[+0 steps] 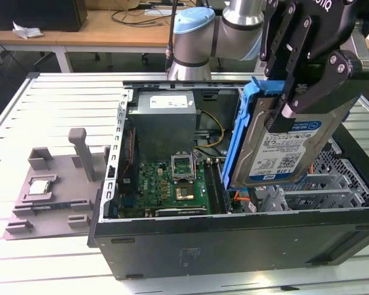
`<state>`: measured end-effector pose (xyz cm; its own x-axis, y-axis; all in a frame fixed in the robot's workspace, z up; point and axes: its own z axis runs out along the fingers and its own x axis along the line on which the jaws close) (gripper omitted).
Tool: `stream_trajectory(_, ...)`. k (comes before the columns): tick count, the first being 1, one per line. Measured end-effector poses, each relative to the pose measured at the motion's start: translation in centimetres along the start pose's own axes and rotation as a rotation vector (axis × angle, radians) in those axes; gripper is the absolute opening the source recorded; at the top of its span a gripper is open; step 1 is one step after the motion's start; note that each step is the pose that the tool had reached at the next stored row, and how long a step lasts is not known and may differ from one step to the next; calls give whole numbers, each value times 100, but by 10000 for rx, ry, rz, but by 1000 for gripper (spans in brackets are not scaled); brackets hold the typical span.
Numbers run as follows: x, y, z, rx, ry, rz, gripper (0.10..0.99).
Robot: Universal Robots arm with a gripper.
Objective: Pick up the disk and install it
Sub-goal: 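Pick up the disk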
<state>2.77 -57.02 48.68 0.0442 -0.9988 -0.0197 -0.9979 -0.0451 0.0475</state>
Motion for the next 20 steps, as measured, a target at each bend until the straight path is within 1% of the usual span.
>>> stream_trajectory(1, 2, -47, -2, 0, 0, 0, 369)
stream_trajectory(4, 6, -130, -6, 0, 0, 1, 369)
stream_trajectory(6, 7, -162, -8, 0, 0, 0, 369)
stream_trajectory(8, 12, -249, -12, 0, 0, 0, 369)
stream_trajectory(9, 14, -306, -15, 0, 1, 1, 369)
stream_trajectory(10, 15, -342, -17, 0, 0, 0, 369)
stream_trajectory(13, 18, -399, -19, 0, -1, -1, 369)
stream_trajectory(15, 21, -471, -23, -1, 0, 0, 369)
stream_trajectory(16, 22, -496, -24, -1, 0, 1, 369)
stream_trajectory(19, 28, -622, -30, -2, 0, 0, 369)
stream_trajectory(20, 29, -645, -31, -2, 0, 1, 369)
